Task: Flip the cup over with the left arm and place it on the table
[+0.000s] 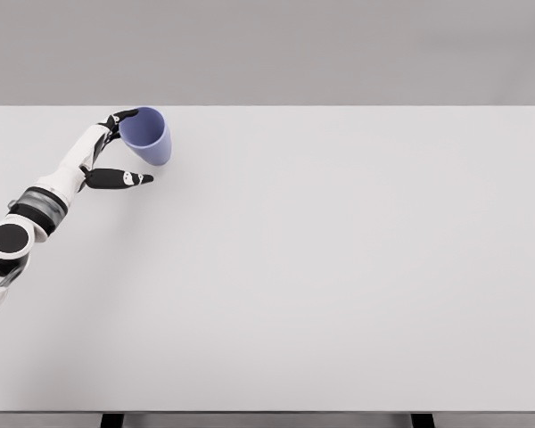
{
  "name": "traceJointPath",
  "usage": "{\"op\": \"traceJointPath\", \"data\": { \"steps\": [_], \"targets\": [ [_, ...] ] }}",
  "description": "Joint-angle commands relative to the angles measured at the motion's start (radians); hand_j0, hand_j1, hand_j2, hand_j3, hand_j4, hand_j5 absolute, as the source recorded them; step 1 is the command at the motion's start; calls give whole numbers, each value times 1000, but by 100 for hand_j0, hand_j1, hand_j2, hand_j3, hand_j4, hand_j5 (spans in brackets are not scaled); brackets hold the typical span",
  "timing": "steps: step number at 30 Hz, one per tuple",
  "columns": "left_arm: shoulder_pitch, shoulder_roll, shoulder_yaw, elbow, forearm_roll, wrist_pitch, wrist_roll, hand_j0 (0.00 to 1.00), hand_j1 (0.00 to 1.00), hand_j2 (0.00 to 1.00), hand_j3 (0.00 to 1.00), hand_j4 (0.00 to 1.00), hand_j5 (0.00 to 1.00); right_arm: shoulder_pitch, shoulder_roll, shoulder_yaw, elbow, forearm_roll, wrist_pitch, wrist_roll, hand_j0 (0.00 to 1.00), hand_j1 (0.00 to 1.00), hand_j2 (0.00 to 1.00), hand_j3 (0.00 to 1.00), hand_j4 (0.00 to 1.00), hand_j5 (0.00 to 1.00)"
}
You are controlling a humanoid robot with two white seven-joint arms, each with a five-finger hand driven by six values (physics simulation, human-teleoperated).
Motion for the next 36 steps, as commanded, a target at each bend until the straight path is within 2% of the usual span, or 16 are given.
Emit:
{"op": "traceJointPath", "data": {
  "steps": [1, 17, 21, 36],
  "targets": [
    [0, 1, 0, -1, -1, 0, 2, 99, 99, 99, 99, 99, 99, 0, 0, 0, 0, 0, -1, 0, 100, 100, 100, 100, 100, 100],
    [2, 28, -4, -36, 19, 16, -3, 100, 100, 100, 100, 100, 100, 0, 0, 0, 0, 0, -1, 0, 100, 100, 100, 100, 100, 100],
    [17, 30, 0, -55, 20, 17, -3, 100, 100, 100, 100, 100, 100, 0, 0, 0, 0, 0, -1, 0, 100, 100, 100, 100, 100, 100],
    [21, 50, -1, -56, 19, 17, -4, 100, 100, 100, 100, 100, 100, 0, 0, 0, 0, 0, 0, 0, 100, 100, 100, 100, 100, 100]
  ]
}}
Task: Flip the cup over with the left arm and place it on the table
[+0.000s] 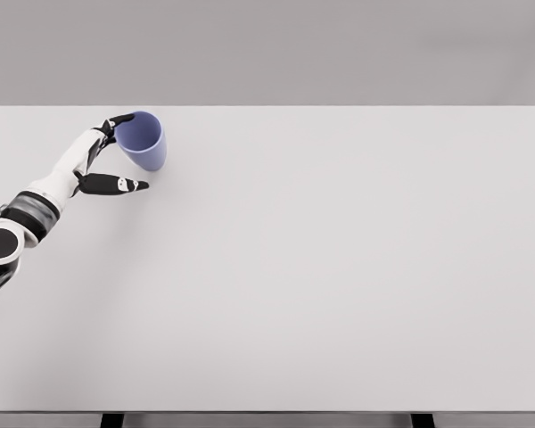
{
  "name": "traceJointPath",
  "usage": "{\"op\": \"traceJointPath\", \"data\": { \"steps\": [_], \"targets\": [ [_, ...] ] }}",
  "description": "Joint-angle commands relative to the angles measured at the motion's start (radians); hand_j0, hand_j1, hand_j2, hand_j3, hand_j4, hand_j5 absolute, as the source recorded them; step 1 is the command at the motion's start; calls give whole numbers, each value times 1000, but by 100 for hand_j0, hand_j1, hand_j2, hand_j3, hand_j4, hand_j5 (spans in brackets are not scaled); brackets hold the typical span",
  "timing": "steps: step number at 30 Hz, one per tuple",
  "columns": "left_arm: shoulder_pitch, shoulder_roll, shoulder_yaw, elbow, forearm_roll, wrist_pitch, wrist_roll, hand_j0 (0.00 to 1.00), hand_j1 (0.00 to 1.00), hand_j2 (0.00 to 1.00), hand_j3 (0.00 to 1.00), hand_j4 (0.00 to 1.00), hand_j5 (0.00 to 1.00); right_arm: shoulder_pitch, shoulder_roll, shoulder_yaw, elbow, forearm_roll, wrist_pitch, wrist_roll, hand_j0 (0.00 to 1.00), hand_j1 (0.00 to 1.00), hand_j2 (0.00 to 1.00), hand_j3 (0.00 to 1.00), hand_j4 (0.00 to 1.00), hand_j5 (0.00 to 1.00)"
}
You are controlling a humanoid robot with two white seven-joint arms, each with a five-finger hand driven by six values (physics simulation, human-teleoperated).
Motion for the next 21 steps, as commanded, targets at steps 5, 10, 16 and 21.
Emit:
{"op": "traceJointPath", "data": {
  "steps": [5, 10, 16, 21],
  "targets": [
    [-2, 3, -4, 0, -33, 7, -1, 100, 100, 100, 100, 100, 100, 0, 0, 0, 0, 0, 1, 1, 100, 100, 100, 100, 100, 100],
    [-5, 1, -1, 0, -79, 17, -2, 100, 100, 100, 100, 100, 100, 0, 0, 0, 0, 0, 1, -1, 100, 100, 100, 100, 100, 100],
    [-5, 1, -1, 0, -116, 19, -2, 100, 100, 100, 100, 100, 100, 0, 0, 0, 0, 0, 1, -1, 100, 100, 100, 100, 100, 100],
    [-5, 0, 1, -2, -115, 20, -2, 100, 100, 100, 100, 100, 100, 0, 0, 0, 0, 0, 1, 1, 100, 100, 100, 100, 100, 100]
  ]
}}
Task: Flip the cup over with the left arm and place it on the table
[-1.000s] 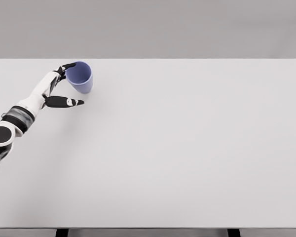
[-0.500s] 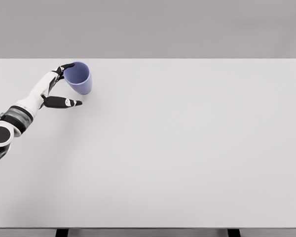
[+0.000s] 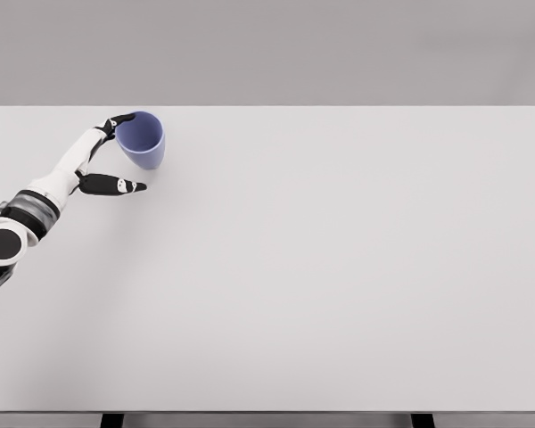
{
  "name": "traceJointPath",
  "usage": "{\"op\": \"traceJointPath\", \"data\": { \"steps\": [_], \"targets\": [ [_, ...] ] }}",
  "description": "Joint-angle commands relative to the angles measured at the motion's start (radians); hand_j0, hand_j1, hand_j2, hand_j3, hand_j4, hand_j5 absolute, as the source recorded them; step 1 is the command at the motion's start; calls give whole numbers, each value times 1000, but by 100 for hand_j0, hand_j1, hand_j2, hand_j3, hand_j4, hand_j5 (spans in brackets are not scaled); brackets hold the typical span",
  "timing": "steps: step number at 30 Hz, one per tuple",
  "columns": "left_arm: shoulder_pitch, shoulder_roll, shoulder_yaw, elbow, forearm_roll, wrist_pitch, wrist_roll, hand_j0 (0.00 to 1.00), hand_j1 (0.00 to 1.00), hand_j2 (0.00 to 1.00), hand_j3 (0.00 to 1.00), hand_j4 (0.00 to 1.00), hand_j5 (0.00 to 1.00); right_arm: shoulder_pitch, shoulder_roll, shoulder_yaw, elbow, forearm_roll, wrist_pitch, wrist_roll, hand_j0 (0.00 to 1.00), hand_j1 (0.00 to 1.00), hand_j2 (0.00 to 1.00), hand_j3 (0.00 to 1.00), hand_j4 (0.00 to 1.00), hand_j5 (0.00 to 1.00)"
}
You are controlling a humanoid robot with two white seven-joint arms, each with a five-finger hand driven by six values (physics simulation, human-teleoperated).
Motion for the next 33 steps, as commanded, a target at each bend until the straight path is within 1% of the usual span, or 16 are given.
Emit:
{"op": "traceJointPath", "data": {
  "steps": [1, 3, 4, 7, 9, 14, 17, 18, 31, 33],
  "targets": [
    [0, 2, 4, -1, 8, 0, 2, 100, 100, 100, 100, 100, 100, 0, 0, 0, 0, 0, 0, -1, 100, 100, 100, 100, 100, 100],
    [0, 2, 4, -7, 36, 1, 2, 100, 100, 100, 100, 100, 100, 0, 0, 0, 0, 0, -1, 1, 100, 100, 100, 100, 100, 100],
    [2, 5, 4, -14, 68, 7, 2, 100, 100, 100, 100, 100, 100, 0, 0, 0, 0, 0, 0, 1, 100, 100, 100, 100, 100, 100],
    [2, 11, 4, -14, 128, 9, 2, 100, 100, 100, 100, 100, 100, 0, 0, 0, 0, 0, 0, 1, 100, 100, 100, 100, 100, 100],
    [2, 17, 4, -14, 192, 7, 2, 100, 100, 100, 100, 100, 100, 0, 0, 0, 0, 0, 0, -1, 100, 100, 100, 100, 100, 100],
    [5, 19, 2, -13, 260, 7, 0, 100, 100, 100, 100, 100, 100, 0, 0, 0, 0, 0, 0, 1, 100, 100, 100, 100, 100, 100],
    [8, 16, -4, -13, 318, 10, 0, 100, 100, 100, 100, 100, 100, 0, 0, 0, 0, 0, 0, 1, 100, 100, 100, 100, 100, 100],
    [25, 17, -2, -13, 319, 12, 0, 100, 100, 100, 100, 100, 100, 0, 0, 0, 0, 0, 0, -1, 100, 100, 100, 100, 100, 100],
    [23, 26, 1, -30, 304, 18, 0, 100, 100, 100, 100, 100, 100, 0, 0, 0, 0, 0, 0, -1, 100, 100, 100, 100, 100, 100],
    [25, 34, 15, -31, 306, 15, 0, 100, 100, 100, 100, 100, 100, 0, 0, 0, 0, 0, 0, 1, 100, 100, 100, 100, 100, 100]
  ]
}}
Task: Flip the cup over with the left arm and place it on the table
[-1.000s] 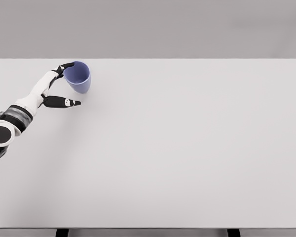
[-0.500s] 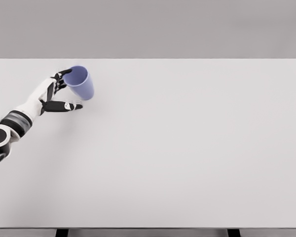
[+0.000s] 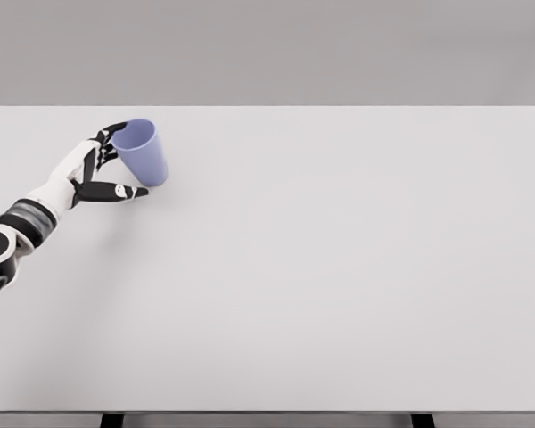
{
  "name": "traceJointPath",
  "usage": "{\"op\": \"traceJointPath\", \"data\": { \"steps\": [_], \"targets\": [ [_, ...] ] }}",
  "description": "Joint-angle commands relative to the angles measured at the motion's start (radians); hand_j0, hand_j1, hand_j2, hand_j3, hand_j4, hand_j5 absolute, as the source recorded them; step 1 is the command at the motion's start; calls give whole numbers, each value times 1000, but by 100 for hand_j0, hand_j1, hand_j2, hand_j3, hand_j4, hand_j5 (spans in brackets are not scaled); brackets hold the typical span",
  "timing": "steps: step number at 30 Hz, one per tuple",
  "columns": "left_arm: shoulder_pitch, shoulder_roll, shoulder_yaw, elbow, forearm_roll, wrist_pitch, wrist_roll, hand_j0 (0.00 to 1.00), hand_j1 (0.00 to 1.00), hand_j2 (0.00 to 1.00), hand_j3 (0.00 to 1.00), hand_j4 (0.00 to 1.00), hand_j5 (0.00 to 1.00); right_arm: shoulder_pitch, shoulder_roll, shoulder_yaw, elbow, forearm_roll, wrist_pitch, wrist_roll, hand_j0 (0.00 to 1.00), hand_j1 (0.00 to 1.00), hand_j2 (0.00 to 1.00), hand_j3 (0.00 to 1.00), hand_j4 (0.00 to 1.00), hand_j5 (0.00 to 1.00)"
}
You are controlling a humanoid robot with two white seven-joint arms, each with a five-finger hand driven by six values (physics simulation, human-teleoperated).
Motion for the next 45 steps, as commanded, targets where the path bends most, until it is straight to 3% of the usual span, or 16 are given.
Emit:
{"op": "traceJointPath", "data": {
  "steps": [1, 20, 27, 31, 39, 45],
  "targets": [
    [0, 8, 11, -8, -2, -3, 0, 100, 100, 100, 100, 100, 100, 0, 0, 0, 0, 0, -1, 1, 100, 100, 100, 100, 100, 100],
    [2, 33, 20, -27, -5, -9, 3, 100, 100, 100, 100, 100, 100, 0, 0, 0, 0, 0, 1, 1, 100, 100, 100, 100, 100, 100],
    [5, 102, 46, -27, -18, -50, 8, 100, 100, 100, 100, 100, 100, 0, 0, 0, 0, 0, 1, -1, 100, 100, 100, 100, 100, 100],
    [46, 142, 46, -97, -18, -47, 3, 100, 100, 100, 100, 100, 100, 0, 0, 0, 0, 0, 1, 1, 100, 100, 100, 100, 100, 100],
    [48, 163, 48, -107, -19, -56, 2, 100, 100, 100, 100, 100, 100, 0, 0, 0, 0, 0, 1, -1, 100, 100, 100, 100, 100, 100],
    [92, 246, 68, -142, -18, -135, -1, 100, 100, 100, 100, 100, 100, 0, 0, 0, 0, 0, 1, -1, 100, 100, 100, 100, 100, 100]
  ]
}}
